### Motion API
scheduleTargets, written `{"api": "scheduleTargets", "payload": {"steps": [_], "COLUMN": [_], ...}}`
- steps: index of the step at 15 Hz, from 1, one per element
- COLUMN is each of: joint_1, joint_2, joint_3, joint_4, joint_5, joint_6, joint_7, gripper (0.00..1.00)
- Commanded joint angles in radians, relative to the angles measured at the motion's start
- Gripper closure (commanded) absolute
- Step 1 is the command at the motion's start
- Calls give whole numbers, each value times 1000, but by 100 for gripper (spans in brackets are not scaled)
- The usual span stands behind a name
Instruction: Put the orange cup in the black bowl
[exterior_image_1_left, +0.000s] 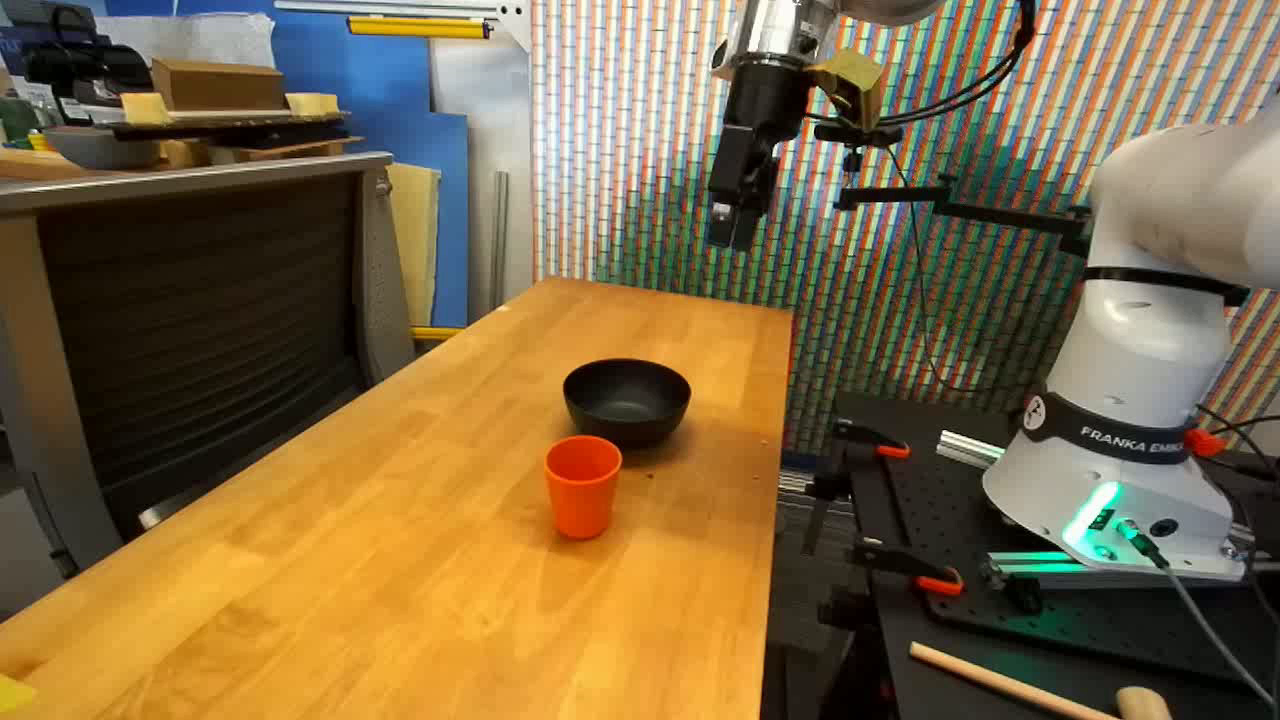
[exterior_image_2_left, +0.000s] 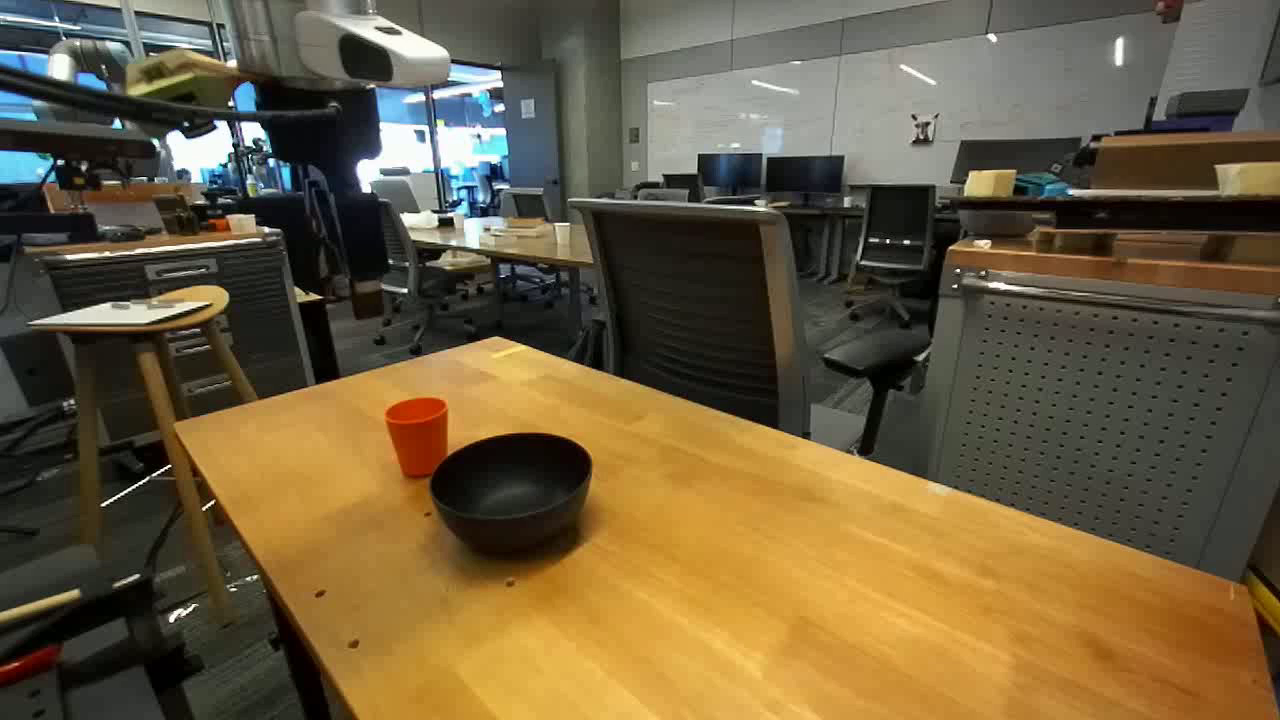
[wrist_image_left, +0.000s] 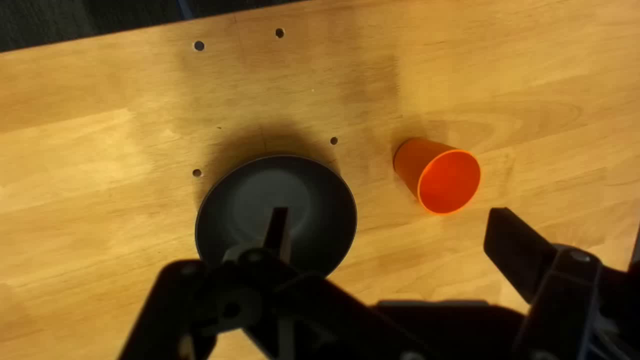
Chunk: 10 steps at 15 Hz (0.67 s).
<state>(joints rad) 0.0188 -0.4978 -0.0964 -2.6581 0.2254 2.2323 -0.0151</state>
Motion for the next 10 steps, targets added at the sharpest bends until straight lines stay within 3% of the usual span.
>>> {"api": "scheduleTargets", "payload": {"steps": [1,6,10], "joint_1": [-10,-10,25], "joint_2": [0,-1,65], "joint_3": [10,10,116], "joint_4": [5,11,-64], "joint_5": [5,5,-42], "joint_6": [-3,-4,182], "joint_7": [-4,-4,36], "gripper": [0,0,0]}}
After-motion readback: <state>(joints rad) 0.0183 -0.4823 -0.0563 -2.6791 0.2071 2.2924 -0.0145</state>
